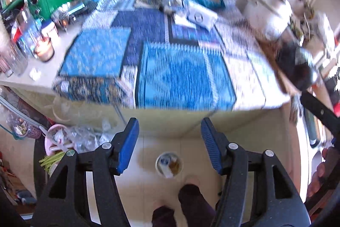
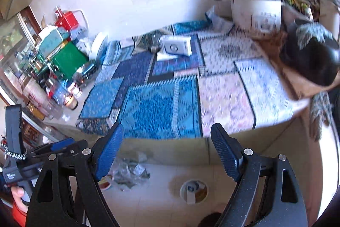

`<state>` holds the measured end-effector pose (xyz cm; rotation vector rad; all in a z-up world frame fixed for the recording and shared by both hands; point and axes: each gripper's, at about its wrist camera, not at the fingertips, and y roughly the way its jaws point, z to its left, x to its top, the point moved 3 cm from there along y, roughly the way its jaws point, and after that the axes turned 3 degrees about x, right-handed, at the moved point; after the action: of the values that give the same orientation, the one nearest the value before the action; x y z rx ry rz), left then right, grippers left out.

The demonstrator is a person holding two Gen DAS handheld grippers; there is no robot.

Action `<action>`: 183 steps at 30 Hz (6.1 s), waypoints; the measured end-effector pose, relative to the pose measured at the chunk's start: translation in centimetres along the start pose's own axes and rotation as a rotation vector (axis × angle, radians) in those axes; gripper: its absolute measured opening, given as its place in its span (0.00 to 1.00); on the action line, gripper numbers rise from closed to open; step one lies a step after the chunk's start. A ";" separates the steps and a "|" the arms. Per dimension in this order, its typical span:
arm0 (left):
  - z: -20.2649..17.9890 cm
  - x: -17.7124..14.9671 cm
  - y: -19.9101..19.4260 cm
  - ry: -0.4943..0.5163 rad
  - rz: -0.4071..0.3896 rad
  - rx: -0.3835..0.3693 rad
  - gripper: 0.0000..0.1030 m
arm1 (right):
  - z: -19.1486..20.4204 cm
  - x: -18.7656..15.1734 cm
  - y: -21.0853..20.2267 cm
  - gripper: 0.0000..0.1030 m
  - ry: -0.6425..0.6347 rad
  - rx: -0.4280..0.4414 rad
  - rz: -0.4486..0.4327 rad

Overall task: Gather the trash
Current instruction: 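Raise both open tools back toward the counter, then grasp the white HP box with the right tool while the left tool grasps the tissue, then carry the HP box and tissue down toward the floor bin, then open the right tool over the bin while the left tool releases the tissue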

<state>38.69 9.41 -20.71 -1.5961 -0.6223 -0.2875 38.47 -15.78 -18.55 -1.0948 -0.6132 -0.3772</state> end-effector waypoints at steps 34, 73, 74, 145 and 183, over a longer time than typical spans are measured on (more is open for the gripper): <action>1.4 29.6 19.3 -0.107 0.063 0.011 0.63 | -4.2 24.5 27.2 0.83 -0.237 0.100 0.244; -7.1 32.6 36.6 -0.030 0.210 -0.105 0.44 | -13.1 24.0 22.5 0.28 0.005 0.033 0.221; -7.3 32.5 36.6 -0.022 0.199 -0.090 0.39 | -13.2 23.9 22.3 0.28 0.003 0.033 0.220; -0.3 -25.1 30.6 -0.074 0.424 -0.035 0.02 | -12.1 -27.3 23.4 0.28 0.088 0.049 0.562; 5.2 -36.9 49.4 -0.228 0.568 0.081 0.31 | -18.3 -41.8 40.8 0.38 0.085 -0.053 0.757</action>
<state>34.58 5.56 -82.38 -1.6665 -0.3225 0.3407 34.24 -15.80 -79.62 -1.2682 -0.0844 0.2184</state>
